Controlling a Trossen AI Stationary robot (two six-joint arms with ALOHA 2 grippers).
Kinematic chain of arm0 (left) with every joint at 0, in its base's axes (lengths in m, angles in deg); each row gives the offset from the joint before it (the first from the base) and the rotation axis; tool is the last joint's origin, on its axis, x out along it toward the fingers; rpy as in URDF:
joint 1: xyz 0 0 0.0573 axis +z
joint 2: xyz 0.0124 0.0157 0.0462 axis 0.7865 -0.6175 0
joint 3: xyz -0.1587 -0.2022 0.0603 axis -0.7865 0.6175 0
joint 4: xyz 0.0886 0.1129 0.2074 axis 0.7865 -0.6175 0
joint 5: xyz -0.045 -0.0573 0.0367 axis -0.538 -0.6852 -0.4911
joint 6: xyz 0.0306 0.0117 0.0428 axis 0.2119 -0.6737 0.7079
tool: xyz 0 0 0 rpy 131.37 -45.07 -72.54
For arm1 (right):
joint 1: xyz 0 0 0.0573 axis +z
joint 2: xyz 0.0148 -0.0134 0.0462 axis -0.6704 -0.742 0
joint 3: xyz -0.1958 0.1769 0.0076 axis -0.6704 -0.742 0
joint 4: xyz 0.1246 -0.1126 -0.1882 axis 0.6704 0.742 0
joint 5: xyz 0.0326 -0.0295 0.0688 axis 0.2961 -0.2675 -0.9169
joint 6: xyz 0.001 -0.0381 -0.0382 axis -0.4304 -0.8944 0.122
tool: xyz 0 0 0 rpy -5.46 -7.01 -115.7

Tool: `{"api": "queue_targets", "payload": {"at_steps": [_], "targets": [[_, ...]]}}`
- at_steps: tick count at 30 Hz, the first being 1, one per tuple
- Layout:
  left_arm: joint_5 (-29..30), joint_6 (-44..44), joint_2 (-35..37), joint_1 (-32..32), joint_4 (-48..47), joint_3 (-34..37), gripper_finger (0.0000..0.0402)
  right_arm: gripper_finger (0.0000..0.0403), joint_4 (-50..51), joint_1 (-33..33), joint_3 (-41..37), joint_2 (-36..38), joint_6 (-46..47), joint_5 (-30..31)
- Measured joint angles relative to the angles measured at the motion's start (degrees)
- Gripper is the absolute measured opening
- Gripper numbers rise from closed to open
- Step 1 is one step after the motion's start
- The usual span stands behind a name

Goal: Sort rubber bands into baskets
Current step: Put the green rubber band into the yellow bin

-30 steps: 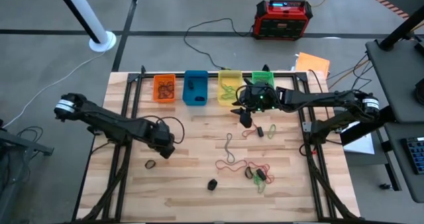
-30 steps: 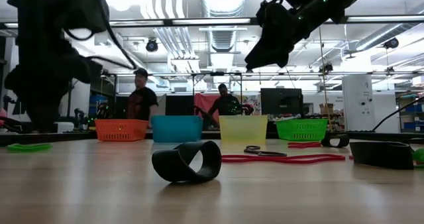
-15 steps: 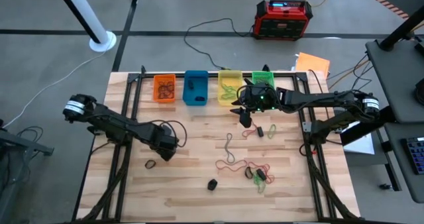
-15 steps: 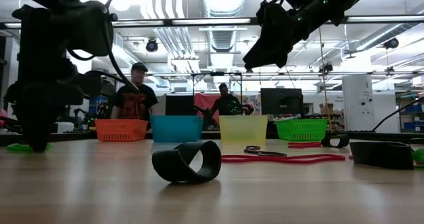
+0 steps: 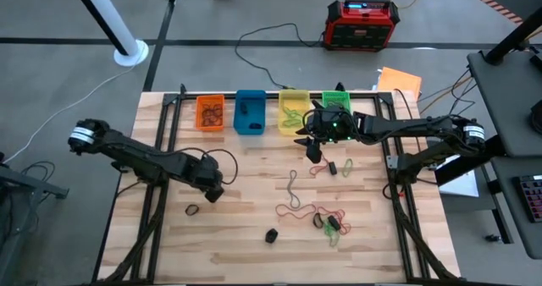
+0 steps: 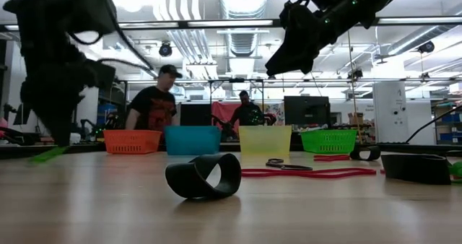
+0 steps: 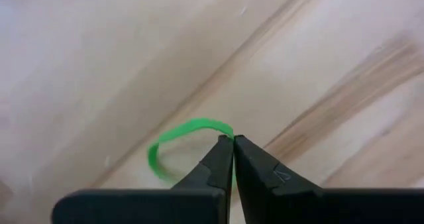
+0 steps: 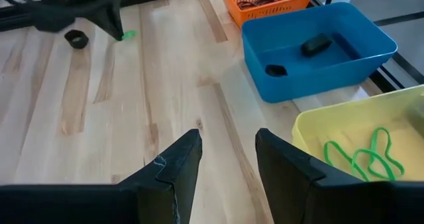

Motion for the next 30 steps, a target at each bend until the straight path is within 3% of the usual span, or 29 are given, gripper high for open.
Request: {"api": "queue_targets", "payload": {"at_steps": [10, 20, 30], "targets": [[4.49, 5.64, 9.59, 0.00, 6.35, -0.07, 0.0000, 0.0140, -6.77, 0.00, -3.20, 0.00, 0.05, 0.00], [7.74, 23.50, 13.08, 0.75, 27.43, -0.11, 0.0000, 0.0142, -20.50, 2.41, -8.58, 0.00, -3.14, -0.06], [6.66, 39.70, 10.21, 7.03, 47.27, -0.15, 0.0000, 0.0166, -33.92, 8.65, -10.80, -1.07, -8.82, -0.02]]}}
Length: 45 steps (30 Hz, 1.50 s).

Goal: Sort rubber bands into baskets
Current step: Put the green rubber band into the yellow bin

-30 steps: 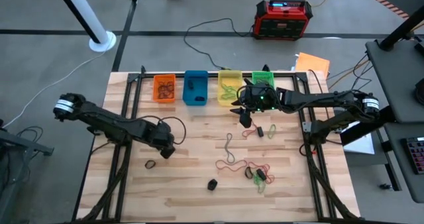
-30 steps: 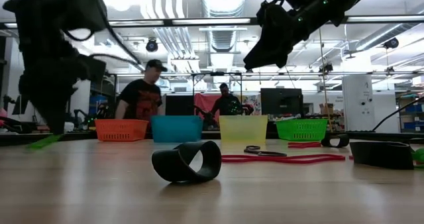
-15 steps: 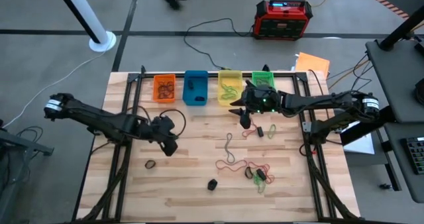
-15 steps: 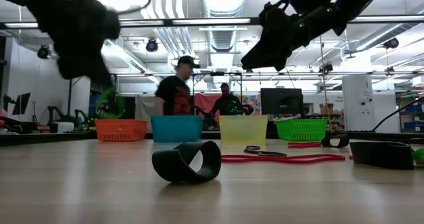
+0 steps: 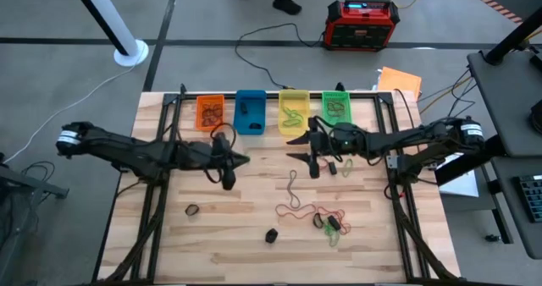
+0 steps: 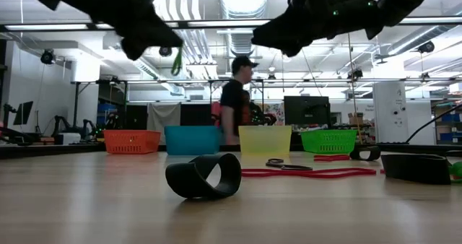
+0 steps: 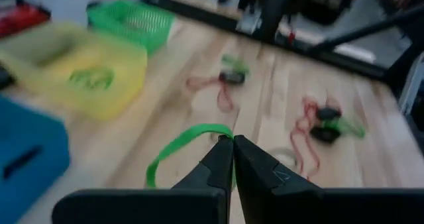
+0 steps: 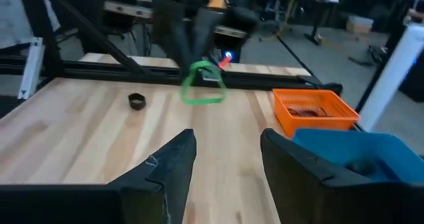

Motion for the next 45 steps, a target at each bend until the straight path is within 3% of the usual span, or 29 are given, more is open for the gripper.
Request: {"api": "queue_targets", "payload": {"at_steps": [4, 11, 18, 24, 31, 40, 45], "targets": [[-5.03, 4.37, -3.22, 2.42, 8.92, -0.07, 0.0000, 0.0189, -3.07, 1.15, 0.95, -3.34, -0.64, 0.56], [-6.66, 7.33, -10.91, 4.99, 22.94, -0.09, 0.0000, 0.0238, -3.29, 1.58, 6.27, -10.66, -1.82, 5.44], [-9.55, 7.33, -15.27, 6.61, 28.20, -0.07, 0.0000, 0.0279, -2.71, 1.60, 10.60, -14.40, -1.72, 2.87], [-12.57, 7.33, -16.52, 6.92, 32.79, -0.09, 0.0000, 0.0280, -2.16, 1.57, 12.79, -17.33, -1.82, 2.62], [-12.81, 7.33, -16.30, 6.86, 32.77, -0.09, 0.0000, 0.0212, -2.15, 1.57, 13.42, -17.54, -2.63, 2.58], [-11.33, 7.06, -16.23, 6.93, 32.74, -0.09, 0.0008, 0.0026, -1.69, 1.57, 13.40, -17.38, -5.01, 2.58], [-11.28, 7.23, -16.21, 7.03, 32.37, -0.09, 0.0062, 0.0010, -0.59, 1.55, 13.40, -17.38, -4.28, 2.58]]}}
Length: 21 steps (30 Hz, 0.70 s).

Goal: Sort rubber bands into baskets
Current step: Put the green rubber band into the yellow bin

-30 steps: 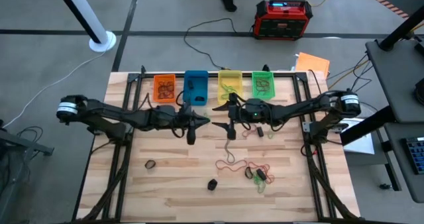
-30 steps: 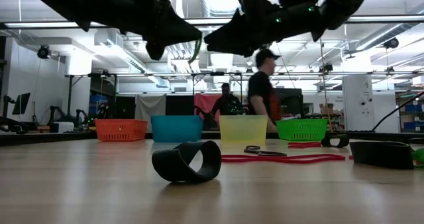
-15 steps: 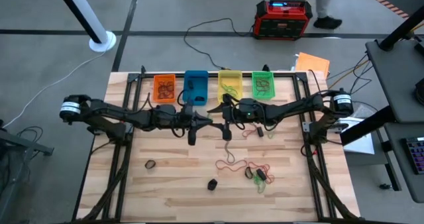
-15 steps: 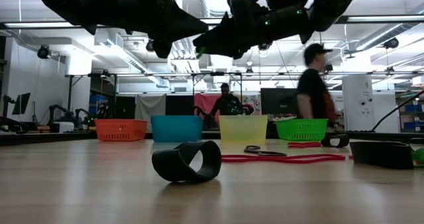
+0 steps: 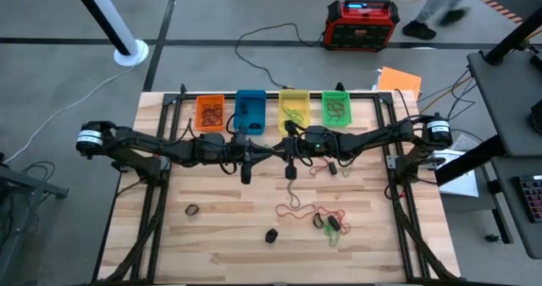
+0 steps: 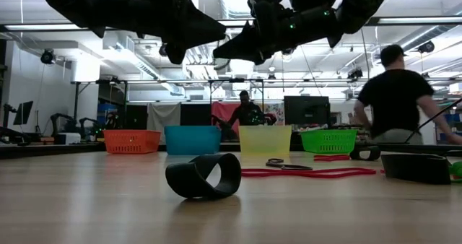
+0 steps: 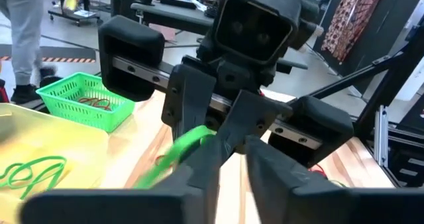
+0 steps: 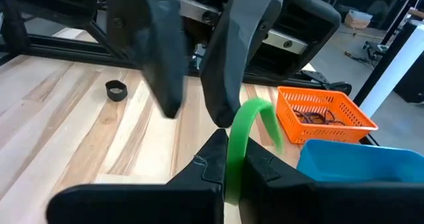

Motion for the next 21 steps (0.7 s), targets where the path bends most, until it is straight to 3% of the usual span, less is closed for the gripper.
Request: {"api": "queue_targets", "payload": {"at_steps": [7, 9, 11, 13, 15, 18, 21], "targets": [[0.16, 0.09, 0.15, 0.55, -1.96, 0.00, 0.0178, 0.0009, 3.45, -0.26, 0.15, 0.60, 0.20, 2.67], [0.18, 0.36, 0.71, 0.80, -3.12, 0.00, 0.0202, 0.0009, 8.56, -0.69, 1.39, 1.14, 0.19, 7.86], [0.18, 0.81, 1.74, 0.96, -4.72, 0.00, 0.0222, 0.0009, 16.41, -1.71, 3.74, 1.36, 0.10, 16.73], [0.24, 1.78, 3.02, 1.03, -6.94, 0.00, 0.0235, 0.0009, 25.01, -3.57, 6.80, 1.41, -0.80, 25.41], [1.44, 2.57, 4.55, 1.03, -9.66, 0.00, 0.0242, 0.0009, 33.14, -6.46, 10.05, 1.10, -0.80, 29.53], [4.05, 2.59, 6.02, 1.03, -13.44, 0.00, 0.0244, 0.0009, 40.31, -11.86, 13.60, 0.76, 2.86, 29.94], [5.70, 1.70, 6.91, 1.05, -16.09, 0.00, 0.0242, 0.0009, 40.22, -17.25, 14.57, 0.76, 6.70, 27.77]]}}
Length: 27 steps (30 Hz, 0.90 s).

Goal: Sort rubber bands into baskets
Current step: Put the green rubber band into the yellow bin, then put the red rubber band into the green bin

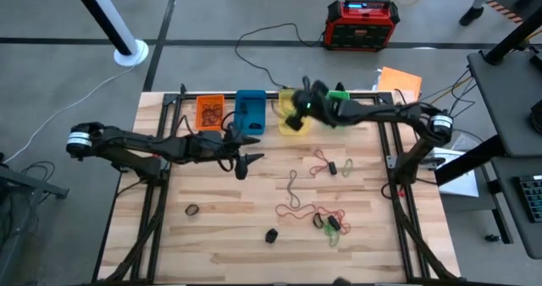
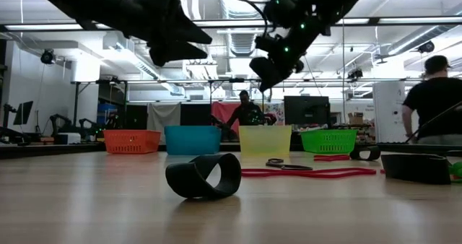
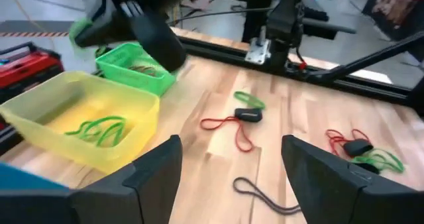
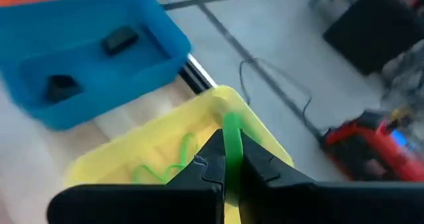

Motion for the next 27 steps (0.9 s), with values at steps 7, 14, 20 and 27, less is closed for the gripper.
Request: {"api": "queue_targets", "payload": {"at_steps": [7, 14, 20, 27], "targets": [[0.17, -1.88, -0.26, -0.02, -2.00, 0.00, 0.0235, 0.0009, -2.39, -9.22, 0.47, -0.76, 6.37, -18.45], [0.05, -1.95, -1.17, -0.04, -2.55, 0.00, 0.0235, 0.0029, -1.00, -10.51, 0.41, -1.33, 8.96, -19.66], [0.03, -1.94, -1.18, -0.04, -2.35, 0.00, 0.0235, 0.0090, -0.73, -10.37, 0.41, -1.57, 9.15, -21.82], [0.03, -1.91, -1.18, -0.04, -2.44, 0.00, 0.0235, 0.0138, 1.61, -10.07, 0.50, -0.88, 10.16, -23.96]]}}
